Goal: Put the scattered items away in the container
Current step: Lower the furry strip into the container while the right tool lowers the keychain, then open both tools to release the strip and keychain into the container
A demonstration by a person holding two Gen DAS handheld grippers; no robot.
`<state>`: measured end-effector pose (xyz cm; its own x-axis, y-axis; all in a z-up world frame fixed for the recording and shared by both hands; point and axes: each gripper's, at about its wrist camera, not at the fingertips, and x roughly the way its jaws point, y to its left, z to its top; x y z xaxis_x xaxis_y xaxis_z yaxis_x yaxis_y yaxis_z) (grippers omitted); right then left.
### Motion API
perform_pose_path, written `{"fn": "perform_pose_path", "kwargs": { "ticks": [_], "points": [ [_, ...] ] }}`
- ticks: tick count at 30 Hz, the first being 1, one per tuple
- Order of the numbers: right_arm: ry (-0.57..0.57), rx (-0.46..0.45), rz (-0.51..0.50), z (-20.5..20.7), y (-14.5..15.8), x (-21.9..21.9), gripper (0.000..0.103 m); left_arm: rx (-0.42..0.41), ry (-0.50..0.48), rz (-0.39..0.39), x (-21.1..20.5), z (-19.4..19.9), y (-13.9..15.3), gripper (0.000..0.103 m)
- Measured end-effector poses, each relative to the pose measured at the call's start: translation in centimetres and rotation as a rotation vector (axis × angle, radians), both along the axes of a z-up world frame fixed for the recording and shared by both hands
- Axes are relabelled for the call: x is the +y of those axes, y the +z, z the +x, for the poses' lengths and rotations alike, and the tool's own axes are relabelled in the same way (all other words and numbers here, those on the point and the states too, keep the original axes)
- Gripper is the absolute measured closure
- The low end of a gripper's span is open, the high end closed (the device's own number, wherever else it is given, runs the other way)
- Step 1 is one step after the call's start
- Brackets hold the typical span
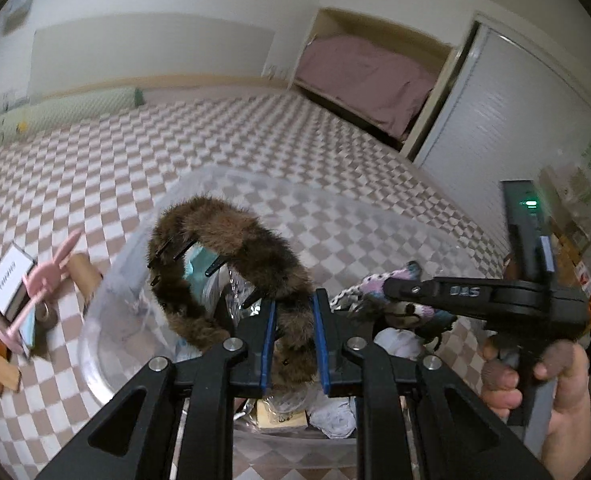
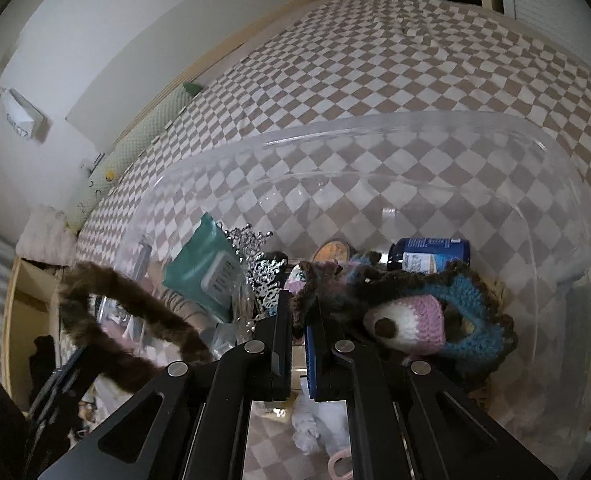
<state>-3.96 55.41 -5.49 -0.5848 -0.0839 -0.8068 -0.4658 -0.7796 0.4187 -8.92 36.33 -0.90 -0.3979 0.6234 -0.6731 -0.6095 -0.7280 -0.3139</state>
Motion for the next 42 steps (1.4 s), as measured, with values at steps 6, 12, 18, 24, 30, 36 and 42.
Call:
{"fn": "perform_pose_path", "kwargs": {
  "ticks": [6,12,18,24,30,36,42],
  "points": [
    [0.020,0.050,0.018,0.3,0.5,0.1,0.097,-0.012,0.019,-0.032,0.2,-0.1,-0.7,0.057],
    [0.026,0.117,0.022,0.4,1.1,0.5,0.097,-0.010,-0.009,0.011,0.2,0.2,0.3,0.043],
    [-0.035,0.175,-0.010,1.4,2.2,1.9,0.097,-0.011,-0.080,0.088,1.3,0.6,2.3,0.038],
    [-0.082,0.189,0.012,1.8,2.5,2.8,0.022,0.026,-0.083,0.059,2.4,0.8,3.1,0.034],
    [-0.084,0.190,0.017,1.8,2.6,3.2,0.022,0.031,-0.063,0.028,1.7,0.9,2.5,0.034],
    [-0.079,0.167,0.012,1.9,2.3,2.7,0.022,0.060,-0.029,0.032,0.4,1.0,2.5,0.008],
    [-0.072,0.168,0.028,2.2,2.6,2.2,0.022,0.081,-0.024,0.032,-0.6,1.3,2.9,0.002]
  ]
}}
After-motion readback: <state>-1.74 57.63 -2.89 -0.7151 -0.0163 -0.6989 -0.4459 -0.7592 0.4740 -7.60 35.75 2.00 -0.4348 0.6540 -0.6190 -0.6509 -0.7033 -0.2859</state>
